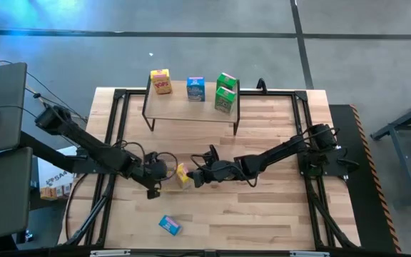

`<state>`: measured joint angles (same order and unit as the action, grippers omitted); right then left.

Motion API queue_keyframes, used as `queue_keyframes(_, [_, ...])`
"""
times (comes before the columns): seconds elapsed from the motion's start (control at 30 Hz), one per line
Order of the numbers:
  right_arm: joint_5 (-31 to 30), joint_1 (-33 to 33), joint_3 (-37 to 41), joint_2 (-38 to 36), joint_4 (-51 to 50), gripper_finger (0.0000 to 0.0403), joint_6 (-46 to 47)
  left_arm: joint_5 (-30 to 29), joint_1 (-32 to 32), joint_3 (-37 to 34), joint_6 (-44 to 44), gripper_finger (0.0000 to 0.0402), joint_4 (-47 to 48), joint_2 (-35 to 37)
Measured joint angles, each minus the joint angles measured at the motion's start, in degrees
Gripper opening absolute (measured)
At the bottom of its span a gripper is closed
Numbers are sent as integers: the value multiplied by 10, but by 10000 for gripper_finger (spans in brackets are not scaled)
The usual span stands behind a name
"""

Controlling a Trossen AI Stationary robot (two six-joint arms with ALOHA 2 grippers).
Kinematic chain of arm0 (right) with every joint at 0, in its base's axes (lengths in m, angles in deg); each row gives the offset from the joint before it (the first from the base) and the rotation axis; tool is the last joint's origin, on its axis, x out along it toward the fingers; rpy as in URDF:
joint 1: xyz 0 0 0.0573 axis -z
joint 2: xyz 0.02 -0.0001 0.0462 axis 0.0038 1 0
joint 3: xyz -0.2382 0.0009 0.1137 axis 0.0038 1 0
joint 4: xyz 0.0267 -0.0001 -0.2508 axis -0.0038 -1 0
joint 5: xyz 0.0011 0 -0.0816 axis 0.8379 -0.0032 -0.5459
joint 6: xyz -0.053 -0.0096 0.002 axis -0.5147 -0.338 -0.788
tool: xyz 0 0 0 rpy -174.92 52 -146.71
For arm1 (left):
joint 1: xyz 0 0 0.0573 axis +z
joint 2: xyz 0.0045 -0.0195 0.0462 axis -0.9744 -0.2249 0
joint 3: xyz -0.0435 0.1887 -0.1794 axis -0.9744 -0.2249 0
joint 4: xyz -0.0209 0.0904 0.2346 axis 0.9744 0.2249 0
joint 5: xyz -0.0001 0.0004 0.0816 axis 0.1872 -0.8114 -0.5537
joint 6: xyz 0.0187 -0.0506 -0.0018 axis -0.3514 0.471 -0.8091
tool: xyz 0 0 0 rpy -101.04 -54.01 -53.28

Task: Stack cereal on shelf
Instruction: Put the yellow cereal box on the shelf aligned with the other yellow cereal box

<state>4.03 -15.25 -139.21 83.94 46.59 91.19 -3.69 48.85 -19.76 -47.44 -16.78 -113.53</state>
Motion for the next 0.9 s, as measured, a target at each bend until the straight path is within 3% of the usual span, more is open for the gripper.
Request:
queue_keyframes(0.2, [-3, 7, 0, -55, -97, 0, -49, 27, -13, 0, 14, 0, 56, 144])
queue_keyframes(0.33, [-6, 13, -1, -106, -176, 0, -86, 30, -10, 6, -52, 0, 52, 228])
queue_keyframes(0.5, [-25, 15, -1, -162, -242, 0, -99, 42, 35, 53, -144, 16, 52, 257])
queue_keyframes(0.63, [-37, 15, -1, -191, -276, 0, -108, 116, 84, 95, -229, 66, 62, 234])
queue_keyframes(0.8, [-41, 15, -1, -213, -295, 0, -109, 237, 148, 146, -318, 162, 101, 187])
queue_keyframes(0.9, [-42, 15, -1, -220, -295, 0, -108, 281, 181, 182, -366, 221, 129, 147])
